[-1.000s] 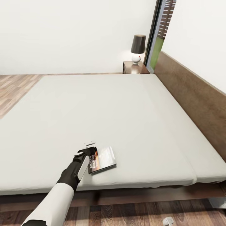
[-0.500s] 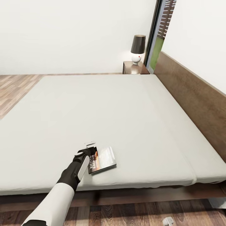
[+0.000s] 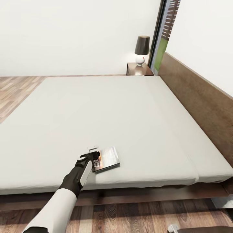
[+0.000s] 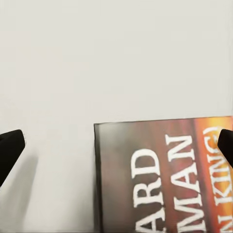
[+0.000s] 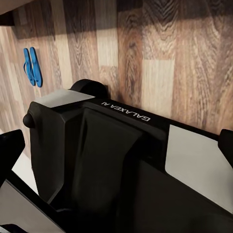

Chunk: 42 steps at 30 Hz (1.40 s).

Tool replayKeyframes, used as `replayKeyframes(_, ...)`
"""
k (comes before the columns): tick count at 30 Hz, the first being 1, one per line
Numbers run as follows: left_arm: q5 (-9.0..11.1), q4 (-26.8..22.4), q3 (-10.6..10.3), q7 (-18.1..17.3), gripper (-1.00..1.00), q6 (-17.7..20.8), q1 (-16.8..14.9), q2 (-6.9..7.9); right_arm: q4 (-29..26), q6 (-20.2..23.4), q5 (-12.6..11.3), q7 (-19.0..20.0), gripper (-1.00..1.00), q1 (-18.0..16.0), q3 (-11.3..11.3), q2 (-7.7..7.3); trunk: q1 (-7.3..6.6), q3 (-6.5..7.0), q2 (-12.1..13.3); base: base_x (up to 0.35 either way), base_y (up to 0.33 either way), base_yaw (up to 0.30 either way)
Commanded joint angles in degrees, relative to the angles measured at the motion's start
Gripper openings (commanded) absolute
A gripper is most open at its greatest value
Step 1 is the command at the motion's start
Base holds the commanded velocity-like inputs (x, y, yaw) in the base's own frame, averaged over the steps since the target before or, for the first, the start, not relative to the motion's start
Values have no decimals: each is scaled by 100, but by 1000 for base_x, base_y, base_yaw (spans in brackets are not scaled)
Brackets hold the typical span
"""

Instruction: In the bedroom, move the book from the bed onto either nightstand, and place the two sandals side by side next to the bed.

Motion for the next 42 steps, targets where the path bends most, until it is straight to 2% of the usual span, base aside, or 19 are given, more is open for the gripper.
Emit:
replayKeyframes(1,54,-9,4,30,100,22,-1,-1,-11,53,52,27,100,0,-52,2,-1,-4,-2,-30,0,0)
replayKeyframes(42,50,-9,4,29,100,22,2,-3,-11,53,52,24,100,0,-52,3,-1,-4,-2,26,0,0)
